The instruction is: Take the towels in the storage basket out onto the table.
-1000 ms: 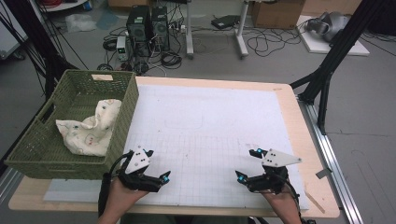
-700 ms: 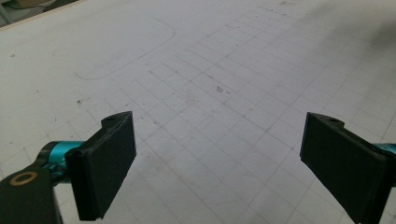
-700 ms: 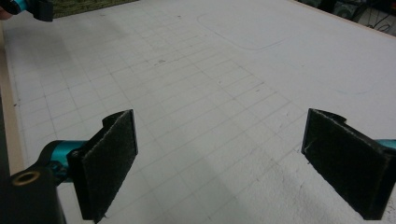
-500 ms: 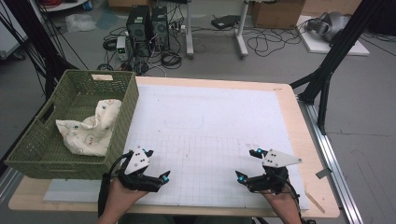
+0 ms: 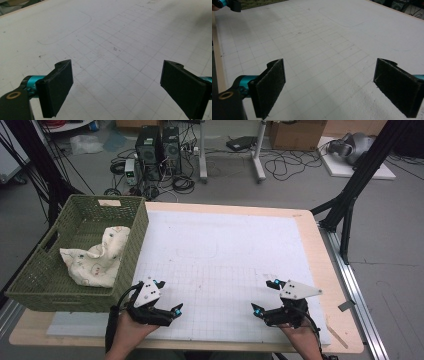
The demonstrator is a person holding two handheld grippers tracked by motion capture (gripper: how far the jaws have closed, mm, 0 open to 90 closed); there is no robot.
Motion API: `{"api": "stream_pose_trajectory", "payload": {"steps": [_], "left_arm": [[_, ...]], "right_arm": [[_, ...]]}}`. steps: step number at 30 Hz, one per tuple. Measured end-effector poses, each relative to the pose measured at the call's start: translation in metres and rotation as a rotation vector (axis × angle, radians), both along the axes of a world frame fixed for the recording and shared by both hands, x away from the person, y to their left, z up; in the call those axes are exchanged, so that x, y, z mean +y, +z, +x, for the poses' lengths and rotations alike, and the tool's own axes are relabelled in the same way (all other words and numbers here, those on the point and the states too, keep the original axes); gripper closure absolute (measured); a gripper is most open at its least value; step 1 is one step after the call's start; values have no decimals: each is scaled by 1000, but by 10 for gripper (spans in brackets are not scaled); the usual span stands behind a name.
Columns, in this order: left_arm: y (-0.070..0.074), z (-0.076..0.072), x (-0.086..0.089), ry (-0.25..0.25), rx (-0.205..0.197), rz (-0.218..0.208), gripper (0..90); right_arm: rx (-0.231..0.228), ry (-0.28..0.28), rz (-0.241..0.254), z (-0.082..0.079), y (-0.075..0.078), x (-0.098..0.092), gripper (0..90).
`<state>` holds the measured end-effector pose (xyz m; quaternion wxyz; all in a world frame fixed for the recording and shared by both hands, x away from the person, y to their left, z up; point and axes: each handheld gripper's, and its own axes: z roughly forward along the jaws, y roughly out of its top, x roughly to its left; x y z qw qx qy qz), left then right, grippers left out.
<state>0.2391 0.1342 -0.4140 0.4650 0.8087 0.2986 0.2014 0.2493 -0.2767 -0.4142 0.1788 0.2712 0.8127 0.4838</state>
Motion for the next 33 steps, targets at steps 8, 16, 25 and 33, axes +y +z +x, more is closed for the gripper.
{"api": "stream_pose_trajectory", "payload": {"steps": [8, 16, 25, 33], "left_arm": [[0, 0, 0, -6, 1, 1, 120], [4, -1, 2, -12, -1, -14, 139], [16, -4, 1, -27, -17, -43, 140], [30, 1, 2, -61, -8, -68, 154]], "right_arm": [[-2, 3, 4, 0, 0, 0, 98], [-5, 0, 4, 0, 1, -1, 98], [-4, -5, 13, 0, 1, -2, 98], [-3, -15, 29, 0, 2, -3, 98]]}}
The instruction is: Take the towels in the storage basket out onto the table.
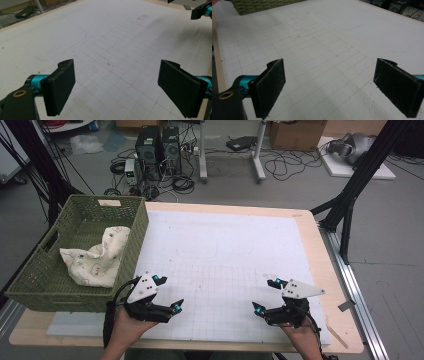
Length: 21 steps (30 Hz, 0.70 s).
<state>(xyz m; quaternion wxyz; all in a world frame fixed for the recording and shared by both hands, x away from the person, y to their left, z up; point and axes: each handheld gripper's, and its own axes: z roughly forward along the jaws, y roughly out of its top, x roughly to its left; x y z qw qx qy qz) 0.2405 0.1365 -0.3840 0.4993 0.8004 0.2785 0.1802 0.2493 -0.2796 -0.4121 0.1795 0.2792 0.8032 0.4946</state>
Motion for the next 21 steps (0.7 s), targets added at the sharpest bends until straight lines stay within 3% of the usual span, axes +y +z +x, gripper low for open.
{"api": "stream_pose_trajectory", "payload": {"steps": [4, 21], "left_arm": [[9, 2, 4, -17, 8, -25, 154], [33, 11, 17, -37, 1, -20, 174]], "right_arm": [[1, -7, 9, 0, 1, -1, 98], [-3, -6, 25, 1, 2, -2, 98]]}}
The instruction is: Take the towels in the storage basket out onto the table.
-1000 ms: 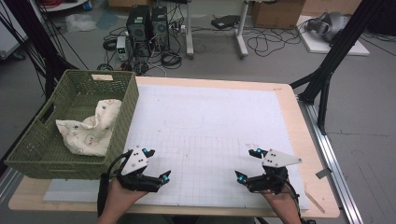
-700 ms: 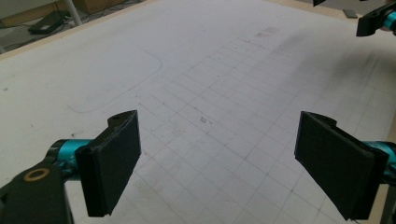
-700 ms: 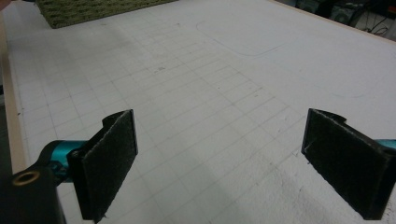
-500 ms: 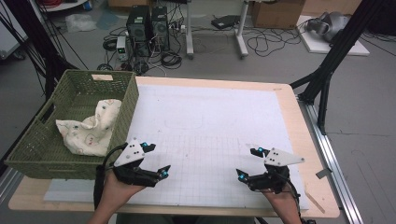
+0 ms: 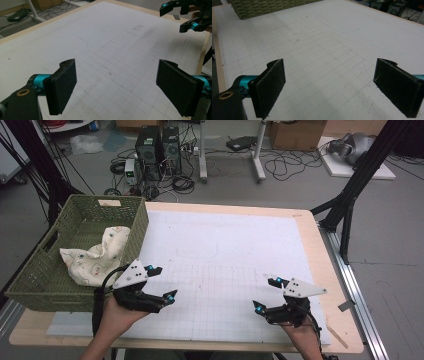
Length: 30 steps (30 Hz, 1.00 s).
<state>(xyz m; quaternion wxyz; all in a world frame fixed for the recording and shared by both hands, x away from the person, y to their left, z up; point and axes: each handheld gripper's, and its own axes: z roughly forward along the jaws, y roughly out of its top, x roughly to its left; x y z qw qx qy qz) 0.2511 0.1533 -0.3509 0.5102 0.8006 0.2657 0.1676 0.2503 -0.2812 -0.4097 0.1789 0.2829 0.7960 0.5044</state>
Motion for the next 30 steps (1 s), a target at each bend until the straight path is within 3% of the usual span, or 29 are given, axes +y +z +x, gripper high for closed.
{"api": "stream_pose_trajectory", "payload": {"steps": [30], "left_arm": [[25, 9, 14, -6, -4, -15, 206]], "right_arm": [[3, 11, -13, 1, -2, 1, 98]]}}
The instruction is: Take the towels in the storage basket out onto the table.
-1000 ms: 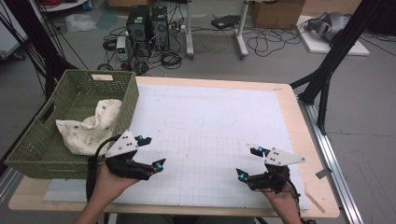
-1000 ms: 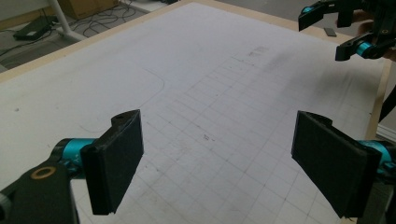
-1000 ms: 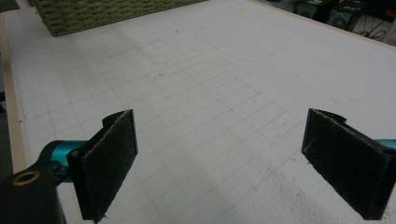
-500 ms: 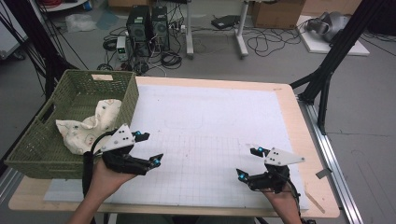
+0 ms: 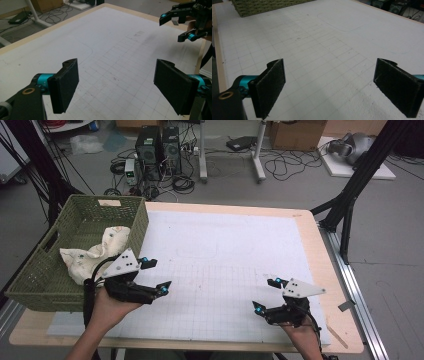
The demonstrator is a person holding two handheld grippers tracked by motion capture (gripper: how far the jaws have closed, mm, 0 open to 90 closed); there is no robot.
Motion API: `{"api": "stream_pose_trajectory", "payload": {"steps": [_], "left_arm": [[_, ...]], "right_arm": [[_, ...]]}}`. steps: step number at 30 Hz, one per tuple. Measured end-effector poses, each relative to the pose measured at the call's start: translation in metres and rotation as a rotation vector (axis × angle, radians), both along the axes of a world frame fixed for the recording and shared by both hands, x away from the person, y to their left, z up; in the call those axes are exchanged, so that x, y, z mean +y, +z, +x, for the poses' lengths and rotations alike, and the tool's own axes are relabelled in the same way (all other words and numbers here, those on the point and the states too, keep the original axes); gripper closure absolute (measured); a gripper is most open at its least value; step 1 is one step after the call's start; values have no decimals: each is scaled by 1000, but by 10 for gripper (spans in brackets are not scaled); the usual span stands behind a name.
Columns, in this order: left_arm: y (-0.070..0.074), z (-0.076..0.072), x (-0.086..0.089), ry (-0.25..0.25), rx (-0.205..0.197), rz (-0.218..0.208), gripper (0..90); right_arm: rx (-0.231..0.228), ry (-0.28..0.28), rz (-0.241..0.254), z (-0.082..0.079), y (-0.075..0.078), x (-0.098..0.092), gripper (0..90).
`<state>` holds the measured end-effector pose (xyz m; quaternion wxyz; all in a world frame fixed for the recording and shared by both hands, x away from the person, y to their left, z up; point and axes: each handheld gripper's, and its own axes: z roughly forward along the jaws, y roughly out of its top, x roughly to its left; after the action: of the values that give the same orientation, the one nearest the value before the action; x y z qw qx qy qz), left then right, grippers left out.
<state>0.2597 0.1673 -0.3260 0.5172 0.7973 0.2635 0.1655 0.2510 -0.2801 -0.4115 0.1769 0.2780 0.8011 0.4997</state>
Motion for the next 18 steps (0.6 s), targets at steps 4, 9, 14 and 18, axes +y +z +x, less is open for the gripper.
{"api": "stream_pose_trajectory", "payload": {"steps": [4, 9, 14, 18], "left_arm": [[3, 2, 3, 5, 3, -2, 205], [4, 4, 6, 11, 5, -7, 204], [7, 6, 9, 17, 3, -9, 204], [10, 8, 12, 23, 4, -15, 204]], "right_arm": [[2, 1, 0, 0, 0, 0, 98], [6, 4, 0, 0, 0, 0, 98], [4, 3, 2, 0, 0, -1, 98], [4, 1, 4, 0, 0, -2, 98]]}}
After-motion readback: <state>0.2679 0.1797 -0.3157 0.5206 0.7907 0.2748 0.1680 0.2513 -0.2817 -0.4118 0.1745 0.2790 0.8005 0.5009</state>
